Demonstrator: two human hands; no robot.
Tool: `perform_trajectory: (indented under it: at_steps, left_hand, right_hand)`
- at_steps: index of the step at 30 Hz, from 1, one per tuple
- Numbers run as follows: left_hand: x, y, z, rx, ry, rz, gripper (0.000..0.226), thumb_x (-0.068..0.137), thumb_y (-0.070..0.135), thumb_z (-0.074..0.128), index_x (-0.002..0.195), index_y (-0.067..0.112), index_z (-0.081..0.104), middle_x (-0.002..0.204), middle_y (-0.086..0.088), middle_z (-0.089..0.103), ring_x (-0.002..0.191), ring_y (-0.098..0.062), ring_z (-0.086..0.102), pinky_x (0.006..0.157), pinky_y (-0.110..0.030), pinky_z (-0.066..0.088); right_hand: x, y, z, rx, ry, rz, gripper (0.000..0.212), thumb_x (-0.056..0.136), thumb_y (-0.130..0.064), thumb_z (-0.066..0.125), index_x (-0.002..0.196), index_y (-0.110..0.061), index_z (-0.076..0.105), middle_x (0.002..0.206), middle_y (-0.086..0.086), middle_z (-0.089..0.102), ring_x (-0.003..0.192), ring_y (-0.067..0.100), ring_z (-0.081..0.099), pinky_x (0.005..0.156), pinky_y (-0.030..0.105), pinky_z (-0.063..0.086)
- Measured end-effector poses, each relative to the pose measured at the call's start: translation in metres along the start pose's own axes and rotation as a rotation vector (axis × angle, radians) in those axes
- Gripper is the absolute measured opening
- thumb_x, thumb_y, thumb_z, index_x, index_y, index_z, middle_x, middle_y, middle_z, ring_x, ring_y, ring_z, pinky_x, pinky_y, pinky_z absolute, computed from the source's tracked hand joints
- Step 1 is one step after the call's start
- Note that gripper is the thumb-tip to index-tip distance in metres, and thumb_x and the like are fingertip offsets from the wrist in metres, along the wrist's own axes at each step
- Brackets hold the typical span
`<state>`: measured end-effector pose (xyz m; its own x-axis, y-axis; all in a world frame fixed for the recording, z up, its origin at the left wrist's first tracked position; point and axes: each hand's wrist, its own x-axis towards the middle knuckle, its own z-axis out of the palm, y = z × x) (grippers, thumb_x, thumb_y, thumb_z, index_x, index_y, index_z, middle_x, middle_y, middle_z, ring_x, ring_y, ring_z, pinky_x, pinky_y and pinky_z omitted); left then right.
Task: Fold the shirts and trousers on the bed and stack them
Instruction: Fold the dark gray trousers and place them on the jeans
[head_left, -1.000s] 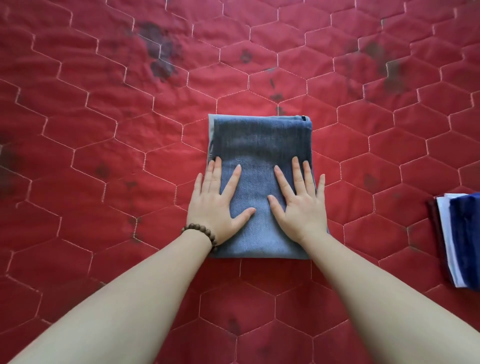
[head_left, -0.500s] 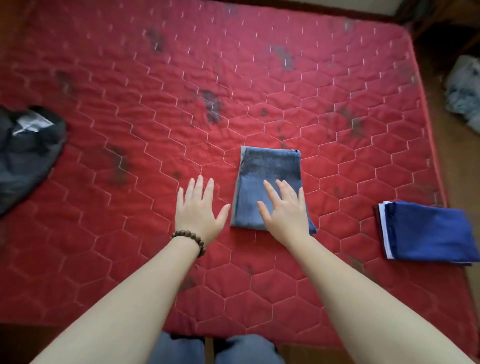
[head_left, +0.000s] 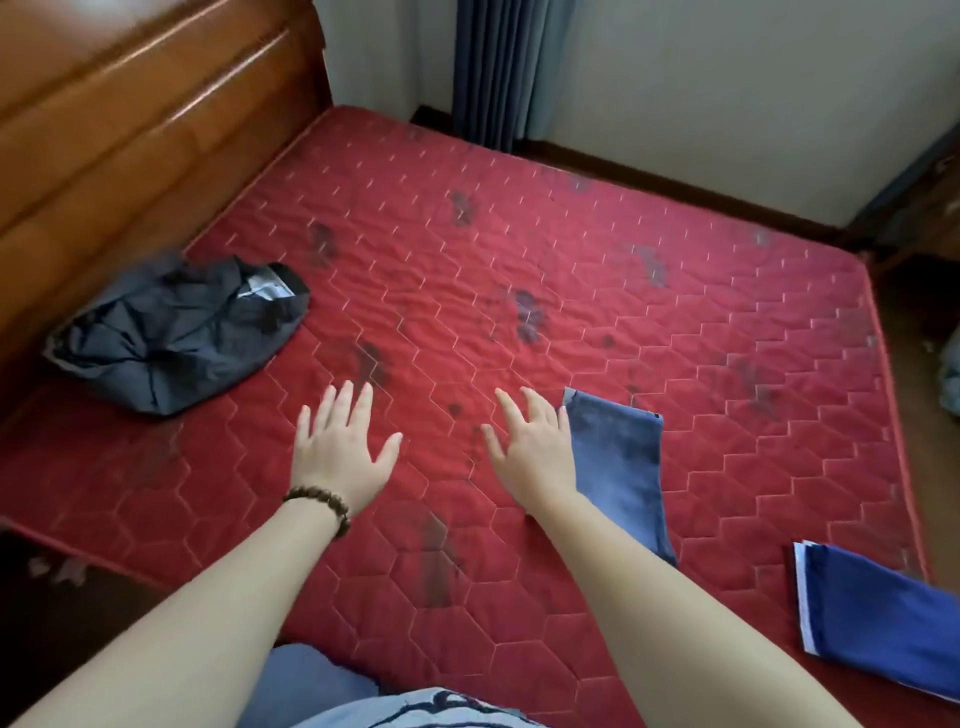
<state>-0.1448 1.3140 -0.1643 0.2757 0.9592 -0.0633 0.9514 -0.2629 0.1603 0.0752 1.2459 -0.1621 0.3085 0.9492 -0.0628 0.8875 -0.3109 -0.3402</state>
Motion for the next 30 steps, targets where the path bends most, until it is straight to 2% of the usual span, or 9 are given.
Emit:
perform_trajectory:
  at_steps: [5, 9, 14, 19, 24, 30]
  left_hand:
    - [0.042, -0.083, -0.02, -0.045, 0.05, -0.046, 0.075, 0.09, 0.059, 0.036, 0.153, 0.022, 0.019, 0.159, -0.005, 0.02, 0.148, -0.019, 0.011, 0.12, -0.042, 0.007]
    - [0.09, -0.164, -0.029, -0.061, 0.066, -0.018, 0.074, 0.09, 0.058, 0.038, 0.152, 0.022, 0.023, 0.158, -0.007, 0.024, 0.147, -0.021, 0.014, 0.119, -0.044, 0.009]
    - [0.151, -0.28, -0.034, -0.064, 0.003, 0.027, 0.073, 0.09, 0.056, 0.041, 0.152, 0.02, 0.024, 0.157, -0.008, 0.024, 0.147, -0.023, 0.015, 0.119, -0.045, 0.01]
    - [0.18, -0.368, -0.035, -0.089, -0.057, 0.004, 0.072, 0.089, 0.054, 0.045, 0.151, 0.021, 0.027, 0.157, -0.009, 0.026, 0.146, -0.023, 0.017, 0.118, -0.047, 0.012]
    - [0.206, -0.415, -0.031, -0.101, -0.118, -0.003, 0.071, 0.09, 0.055, 0.043, 0.151, 0.022, 0.026, 0.158, -0.008, 0.023, 0.147, -0.023, 0.014, 0.118, -0.047, 0.011]
    - [0.252, -0.448, 0.003, -0.065, -0.16, -0.01, 0.072, 0.091, 0.056, 0.041, 0.152, 0.024, 0.023, 0.159, -0.007, 0.02, 0.147, -0.022, 0.011, 0.119, -0.046, 0.011]
  right_hand:
    - [0.037, -0.078, 0.015, -0.013, 0.027, -0.017, 0.054, 0.098, -0.048, 0.038, 0.148, -0.028, 0.034, 0.153, 0.011, 0.031, 0.143, 0.025, 0.023, 0.119, 0.047, 0.008]
    - [0.075, -0.165, 0.053, -0.004, 0.043, 0.001, 0.053, 0.098, -0.048, 0.038, 0.148, -0.028, 0.034, 0.153, 0.011, 0.031, 0.143, 0.025, 0.024, 0.12, 0.046, 0.008]
    - [0.12, -0.281, 0.113, 0.005, -0.001, 0.044, 0.052, 0.098, -0.046, 0.039, 0.147, -0.028, 0.035, 0.154, 0.01, 0.03, 0.143, 0.024, 0.023, 0.12, 0.047, 0.009]
    - [0.152, -0.366, 0.152, 0.002, -0.08, 0.075, 0.051, 0.099, -0.044, 0.039, 0.147, -0.027, 0.036, 0.154, 0.009, 0.029, 0.143, 0.025, 0.025, 0.119, 0.047, 0.011]
    - [0.18, -0.411, 0.173, 0.008, -0.125, 0.083, 0.05, 0.099, -0.043, 0.04, 0.147, -0.027, 0.037, 0.154, 0.008, 0.029, 0.142, 0.024, 0.025, 0.119, 0.045, 0.012]
    - [0.225, -0.414, 0.216, -0.03, -0.189, 0.076, 0.05, 0.099, -0.043, 0.039, 0.146, -0.028, 0.036, 0.154, 0.009, 0.029, 0.142, 0.025, 0.024, 0.118, 0.044, 0.014]
